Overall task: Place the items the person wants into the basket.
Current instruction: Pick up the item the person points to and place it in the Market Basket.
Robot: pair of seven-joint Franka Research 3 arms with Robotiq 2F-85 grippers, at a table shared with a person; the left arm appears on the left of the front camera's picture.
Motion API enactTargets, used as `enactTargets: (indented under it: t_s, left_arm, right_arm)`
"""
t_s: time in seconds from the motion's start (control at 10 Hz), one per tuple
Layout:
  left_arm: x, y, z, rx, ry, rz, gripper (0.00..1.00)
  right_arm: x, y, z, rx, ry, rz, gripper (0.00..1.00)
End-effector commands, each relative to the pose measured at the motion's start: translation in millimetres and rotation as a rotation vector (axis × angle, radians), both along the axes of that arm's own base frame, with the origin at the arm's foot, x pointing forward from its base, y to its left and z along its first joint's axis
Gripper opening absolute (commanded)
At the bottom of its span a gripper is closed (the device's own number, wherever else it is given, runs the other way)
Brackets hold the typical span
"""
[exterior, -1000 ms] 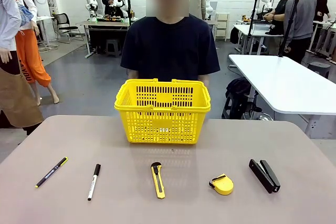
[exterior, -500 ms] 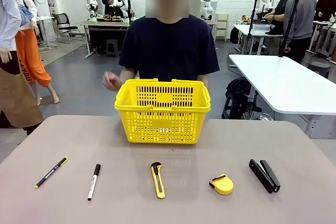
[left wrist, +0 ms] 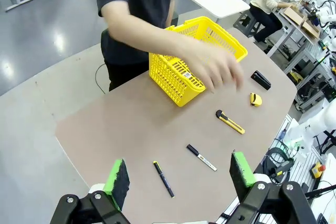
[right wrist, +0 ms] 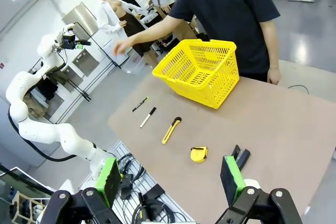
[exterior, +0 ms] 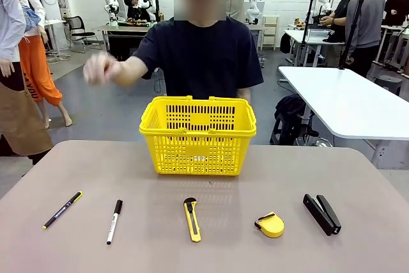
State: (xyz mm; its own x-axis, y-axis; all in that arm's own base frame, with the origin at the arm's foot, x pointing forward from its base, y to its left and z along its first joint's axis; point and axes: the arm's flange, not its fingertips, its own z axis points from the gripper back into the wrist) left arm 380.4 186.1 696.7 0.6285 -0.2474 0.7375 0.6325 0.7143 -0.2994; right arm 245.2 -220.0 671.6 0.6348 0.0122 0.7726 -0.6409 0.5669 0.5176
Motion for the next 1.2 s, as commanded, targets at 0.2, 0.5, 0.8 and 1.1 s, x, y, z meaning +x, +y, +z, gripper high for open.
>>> enactTargets:
  t_s: [0.2,0.5,0.8,1.1]
  left_arm:
    - [-0.7,0.0,0.6,-0.008,-0.007,-0.010,1.00]
    - [-0.7,0.0,0.6,-0.008,-0.007,-0.010,1.00]
    - [-0.7,0.0,0.6,-0.008,-0.007,-0.010,1.00]
    - [0.0,-0.1,0.0,0.000,0.000,0.000,1.00]
  right_arm:
    - [1.7,0.1,0.1,0.003,-0.020,0.015,1.00]
    - [1.7,0.1,0.1,0.003,-0.020,0.015,1.00]
    - [1.7,0.1,0.1,0.003,-0.020,0.015,1.00]
    - [1.7,0.1,0.1,0.003,-0.020,0.015,1.00]
